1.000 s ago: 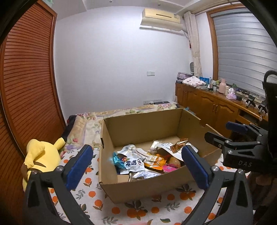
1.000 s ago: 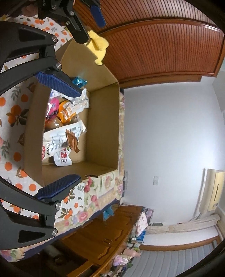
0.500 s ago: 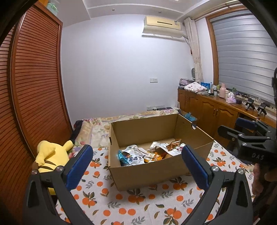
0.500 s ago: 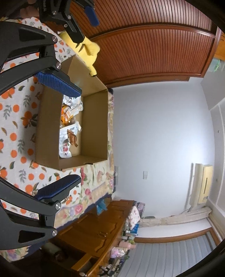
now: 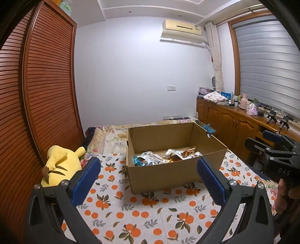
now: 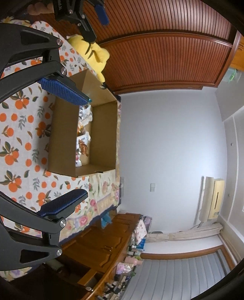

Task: Organize snacks

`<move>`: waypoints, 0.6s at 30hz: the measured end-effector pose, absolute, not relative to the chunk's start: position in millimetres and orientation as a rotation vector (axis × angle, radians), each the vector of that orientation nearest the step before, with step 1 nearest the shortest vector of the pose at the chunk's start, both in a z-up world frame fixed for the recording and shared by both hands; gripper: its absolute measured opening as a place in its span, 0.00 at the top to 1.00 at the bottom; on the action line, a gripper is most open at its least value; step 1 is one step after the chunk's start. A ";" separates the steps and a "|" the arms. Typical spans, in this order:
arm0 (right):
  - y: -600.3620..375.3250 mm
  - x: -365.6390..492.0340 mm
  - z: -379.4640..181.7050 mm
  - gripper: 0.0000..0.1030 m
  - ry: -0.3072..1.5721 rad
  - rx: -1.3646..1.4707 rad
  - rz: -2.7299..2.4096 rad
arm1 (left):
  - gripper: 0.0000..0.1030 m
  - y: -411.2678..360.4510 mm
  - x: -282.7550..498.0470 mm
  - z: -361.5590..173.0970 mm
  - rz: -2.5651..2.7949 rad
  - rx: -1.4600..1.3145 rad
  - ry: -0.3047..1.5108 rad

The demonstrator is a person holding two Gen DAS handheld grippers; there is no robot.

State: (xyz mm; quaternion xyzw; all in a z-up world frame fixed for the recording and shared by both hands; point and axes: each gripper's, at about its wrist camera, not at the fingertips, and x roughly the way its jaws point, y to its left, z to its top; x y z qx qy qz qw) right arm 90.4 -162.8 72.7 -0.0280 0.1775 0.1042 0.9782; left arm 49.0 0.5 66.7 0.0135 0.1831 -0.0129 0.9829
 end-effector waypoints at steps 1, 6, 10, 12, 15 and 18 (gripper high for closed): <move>-162.2 89.3 72.0 0.10 0.360 -0.057 0.211 | 0.00 0.4 47.2 65.5 -0.025 0.027 0.372; -162.3 79.6 68.8 0.10 0.360 -0.064 0.209 | 0.00 5.5 42.2 58.3 -0.020 0.015 0.386; -162.7 74.7 68.2 0.10 0.359 -0.062 0.208 | 0.00 8.9 41.5 54.4 -0.015 0.010 0.396; -161.3 74.5 68.1 0.10 0.360 -0.064 0.208 | 0.00 9.8 41.6 53.6 -0.013 0.008 0.400; -159.8 74.4 68.3 0.10 0.358 -0.071 0.203 | 0.00 11.0 41.0 53.7 -0.013 0.004 0.400; -159.6 74.0 66.8 0.10 0.360 -0.072 0.203 | 0.00 11.8 40.8 53.6 -0.010 0.005 0.400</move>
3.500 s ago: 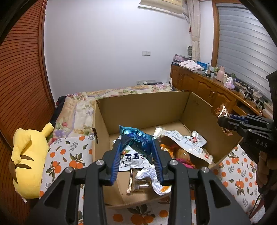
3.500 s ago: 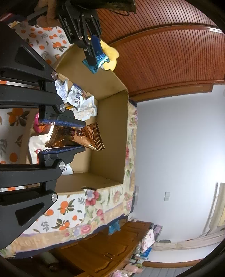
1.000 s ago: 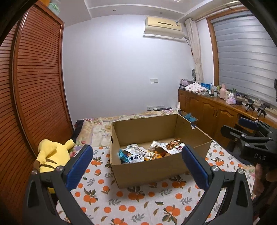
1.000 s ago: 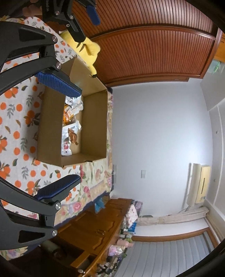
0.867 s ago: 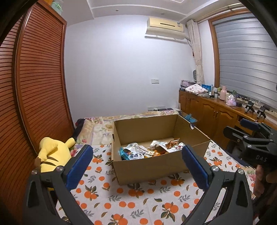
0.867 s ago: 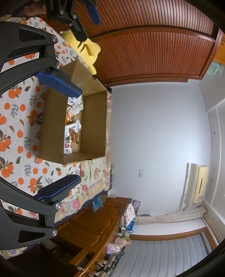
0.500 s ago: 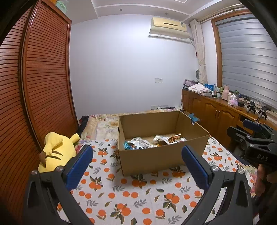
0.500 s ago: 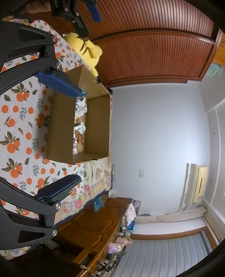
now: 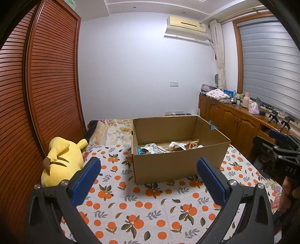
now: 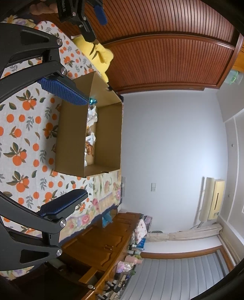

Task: Organize snacks

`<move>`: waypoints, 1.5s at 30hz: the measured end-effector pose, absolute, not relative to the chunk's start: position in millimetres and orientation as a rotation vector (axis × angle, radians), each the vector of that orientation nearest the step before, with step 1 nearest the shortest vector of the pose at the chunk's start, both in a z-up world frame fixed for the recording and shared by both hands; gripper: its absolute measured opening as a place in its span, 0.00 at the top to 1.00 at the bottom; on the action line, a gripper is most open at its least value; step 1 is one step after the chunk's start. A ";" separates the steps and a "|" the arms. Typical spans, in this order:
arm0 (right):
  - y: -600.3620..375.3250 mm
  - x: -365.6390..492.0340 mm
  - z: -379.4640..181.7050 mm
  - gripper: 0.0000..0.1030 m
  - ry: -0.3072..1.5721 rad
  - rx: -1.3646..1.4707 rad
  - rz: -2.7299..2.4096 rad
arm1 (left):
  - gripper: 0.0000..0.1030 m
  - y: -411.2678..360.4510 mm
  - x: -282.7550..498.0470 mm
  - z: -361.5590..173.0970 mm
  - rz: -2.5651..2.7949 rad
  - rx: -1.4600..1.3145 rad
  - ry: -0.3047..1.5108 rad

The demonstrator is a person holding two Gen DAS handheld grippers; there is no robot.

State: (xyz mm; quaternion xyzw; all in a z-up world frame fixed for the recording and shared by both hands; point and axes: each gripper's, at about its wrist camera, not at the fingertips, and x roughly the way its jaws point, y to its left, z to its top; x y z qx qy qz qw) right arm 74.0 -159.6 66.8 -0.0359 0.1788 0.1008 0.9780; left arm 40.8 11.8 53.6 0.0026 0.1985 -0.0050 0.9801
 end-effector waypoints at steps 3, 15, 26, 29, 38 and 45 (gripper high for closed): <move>-160.2 73.9 66.2 0.10 0.362 -0.071 0.204 | 0.00 11.5 40.1 53.1 0.001 0.014 0.394; -162.6 73.1 64.0 0.10 0.369 -0.069 0.201 | 0.00 11.7 39.1 51.9 -0.005 0.007 0.402; -164.6 73.1 62.5 0.10 0.371 -0.065 0.202 | 0.00 10.0 39.3 50.9 -0.007 0.004 0.403; -164.7 73.1 62.6 0.10 0.372 -0.064 0.202 | 0.00 9.9 39.5 50.8 -0.007 0.004 0.403; -165.0 73.0 62.6 0.10 0.371 -0.064 0.203 | 0.00 9.6 40.4 48.6 -0.006 0.007 0.404; -165.0 73.0 62.7 0.10 0.371 -0.063 0.203 | 0.00 9.9 40.5 48.8 -0.006 0.007 0.404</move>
